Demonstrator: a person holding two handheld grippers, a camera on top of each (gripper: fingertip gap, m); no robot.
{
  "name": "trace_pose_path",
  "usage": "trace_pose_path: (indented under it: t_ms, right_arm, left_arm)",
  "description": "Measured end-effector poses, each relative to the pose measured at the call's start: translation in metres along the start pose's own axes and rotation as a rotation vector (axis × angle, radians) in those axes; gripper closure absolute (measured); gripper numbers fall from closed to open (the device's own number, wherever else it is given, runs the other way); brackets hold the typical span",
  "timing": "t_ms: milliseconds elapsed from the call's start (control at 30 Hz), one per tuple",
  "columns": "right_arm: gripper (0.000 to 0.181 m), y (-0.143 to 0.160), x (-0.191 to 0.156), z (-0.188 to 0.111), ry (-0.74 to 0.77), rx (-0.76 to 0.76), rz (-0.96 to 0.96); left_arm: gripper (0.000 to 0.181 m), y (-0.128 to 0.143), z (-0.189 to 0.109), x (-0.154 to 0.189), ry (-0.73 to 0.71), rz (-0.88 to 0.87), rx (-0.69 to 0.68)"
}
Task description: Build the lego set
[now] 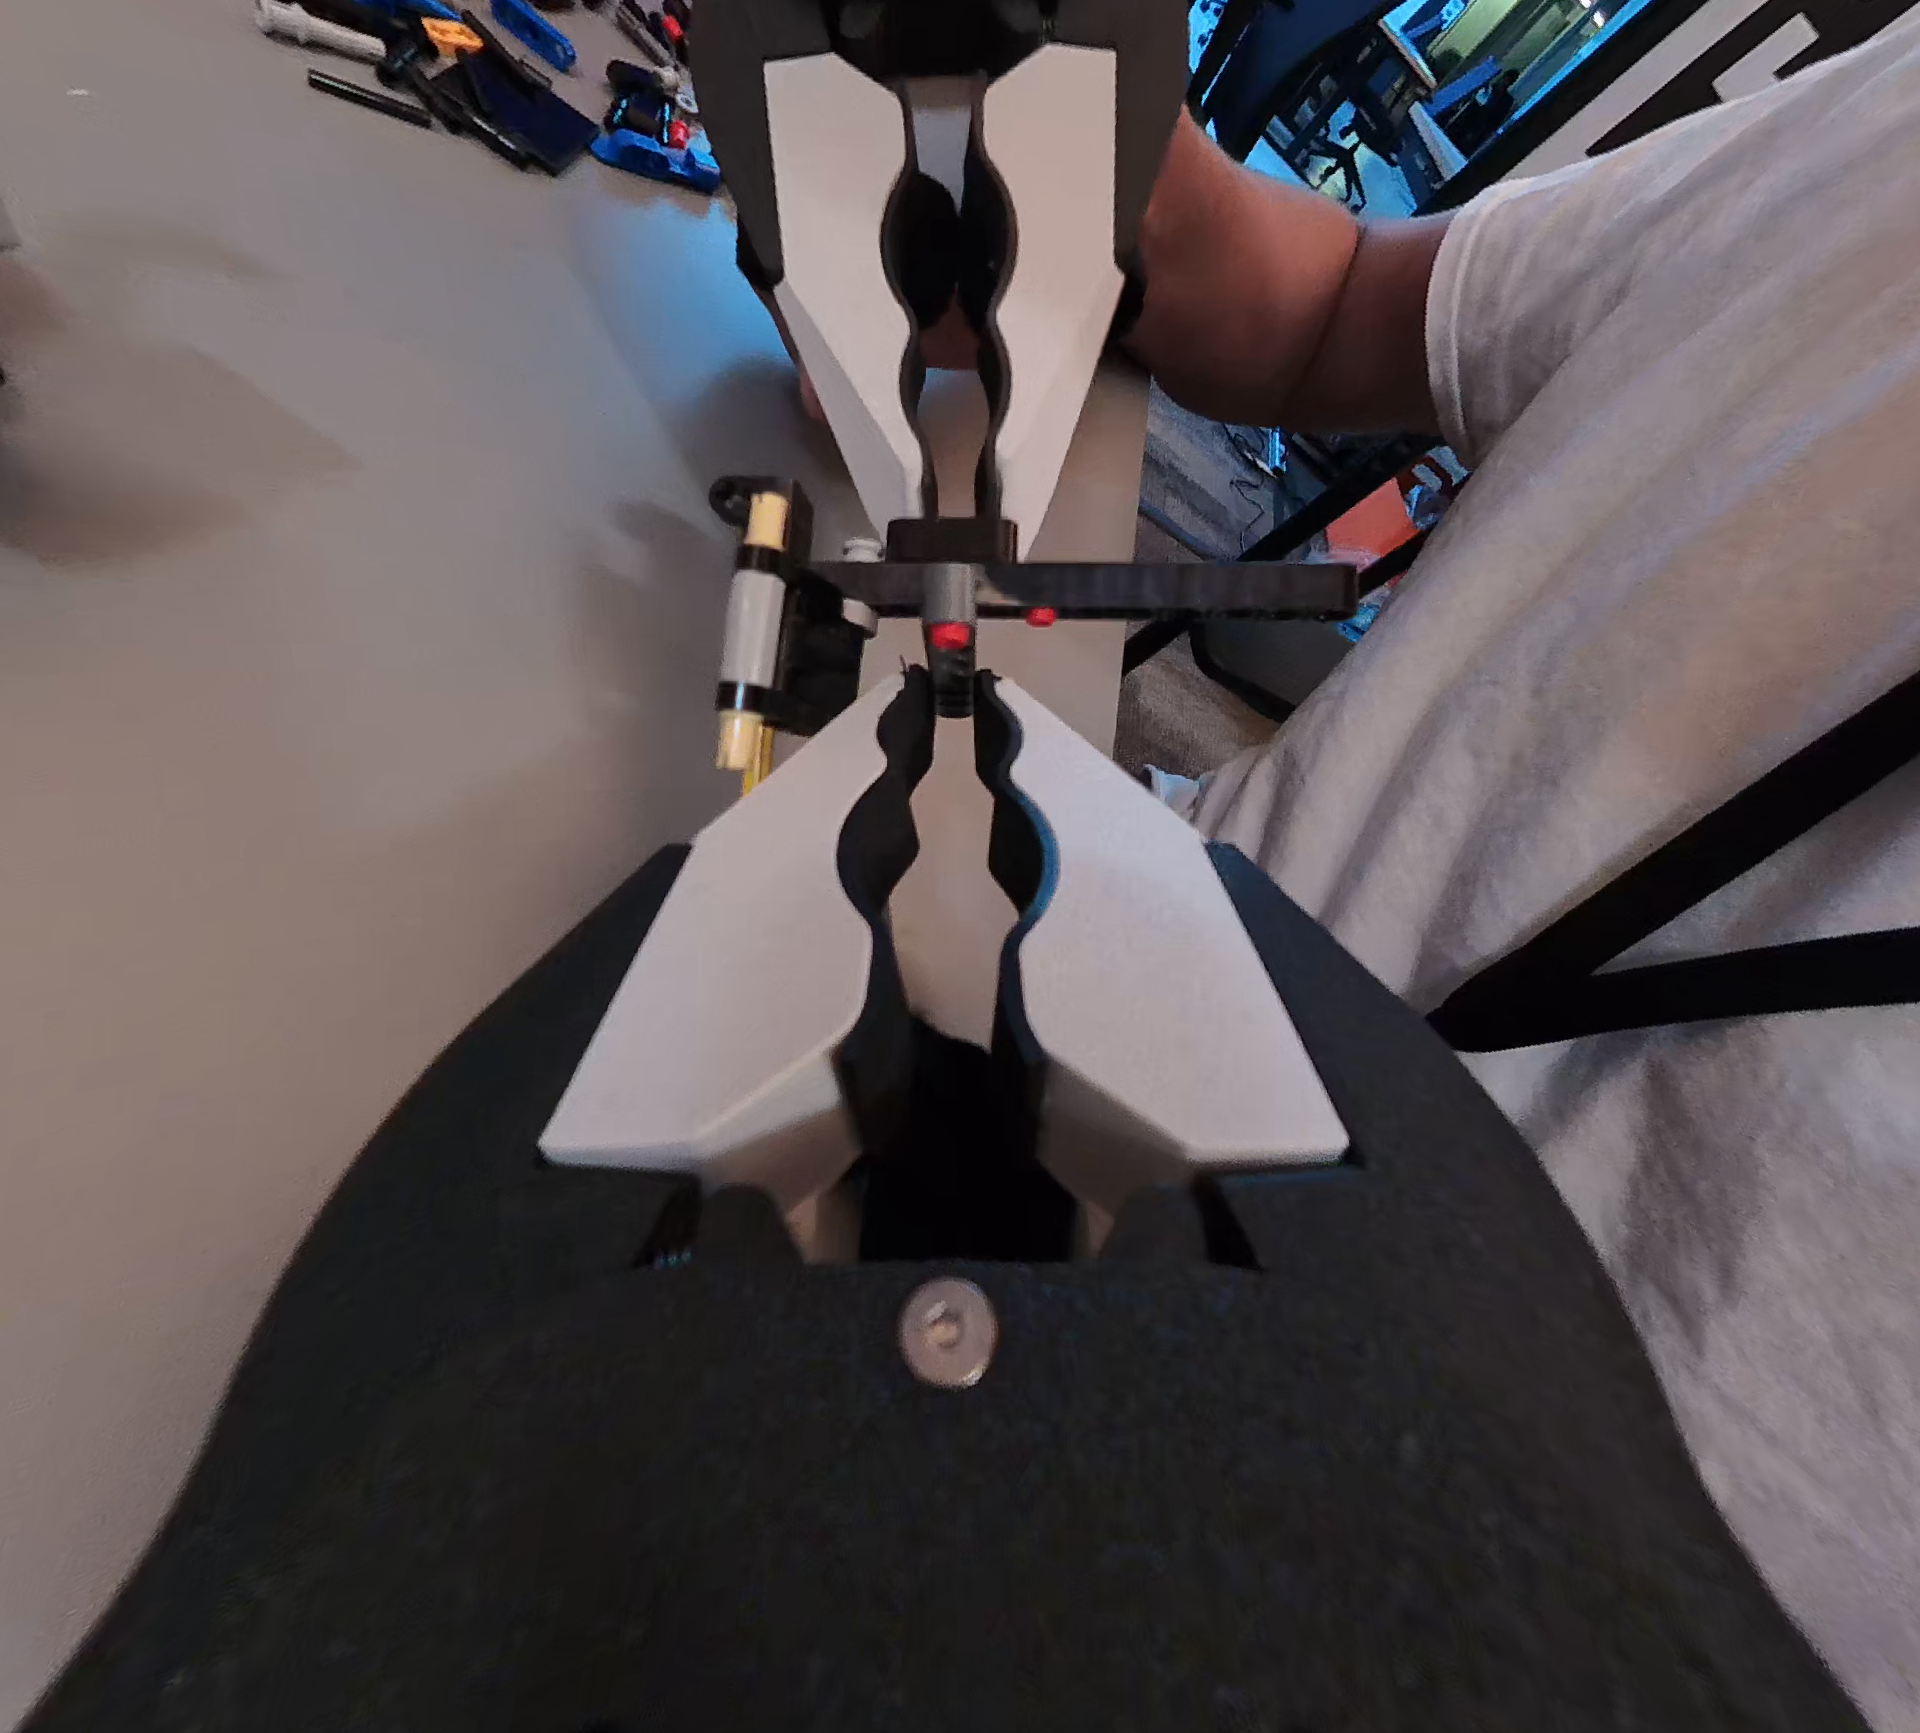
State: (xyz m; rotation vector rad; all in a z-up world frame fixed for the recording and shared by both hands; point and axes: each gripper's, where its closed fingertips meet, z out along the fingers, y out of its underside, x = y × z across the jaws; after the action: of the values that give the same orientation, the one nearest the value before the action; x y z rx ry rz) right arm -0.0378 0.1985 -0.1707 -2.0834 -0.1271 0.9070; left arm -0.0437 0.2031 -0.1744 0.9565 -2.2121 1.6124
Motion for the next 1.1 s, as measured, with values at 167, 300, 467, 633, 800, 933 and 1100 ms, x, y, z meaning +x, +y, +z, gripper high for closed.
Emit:
trace_pose_path:
  t_ms: [167, 300, 467, 633, 800, 933, 1100]
  right_arm:
    - [0.176, 0.001, 0.001, 0.001, 0.011, -0.001, -0.012]
    - [0.175, -0.005, -0.001, -0.002, -0.031, 0.049, 0.019]
    - [0.175, -0.012, -0.006, -0.003, -0.074, 0.099, 0.035]
    - [0.175, -0.017, -0.007, -0.004, -0.093, 0.127, 0.041]
    - [0.175, -0.041, -0.007, -0.016, -0.105, 0.298, 0.057]
    - [0.175, -0.054, -0.006, -0.022, -0.113, 0.405, 0.078]
    - [0.175, -0.047, -0.006, -0.017, -0.129, 0.36, 0.099]
  left_arm:
    - [0.175, 0.002, 0.002, 0.0, 0.001, 0.003, -0.021]
    - [0.175, -0.003, -0.001, 0.002, 0.021, -0.007, 0.021]
    - [0.176, -0.006, -0.002, 0.006, 0.049, -0.007, 0.047]
    - [0.176, -0.008, 0.0, 0.01, 0.08, -0.016, 0.054]
    - [0.176, -0.032, -0.012, 0.009, 0.104, -0.077, 0.238]
    - [0.176, -0.047, -0.023, 0.006, 0.088, -0.089, 0.375]
    - [0.176, -0.043, -0.023, 0.005, 0.074, -0.075, 0.346]
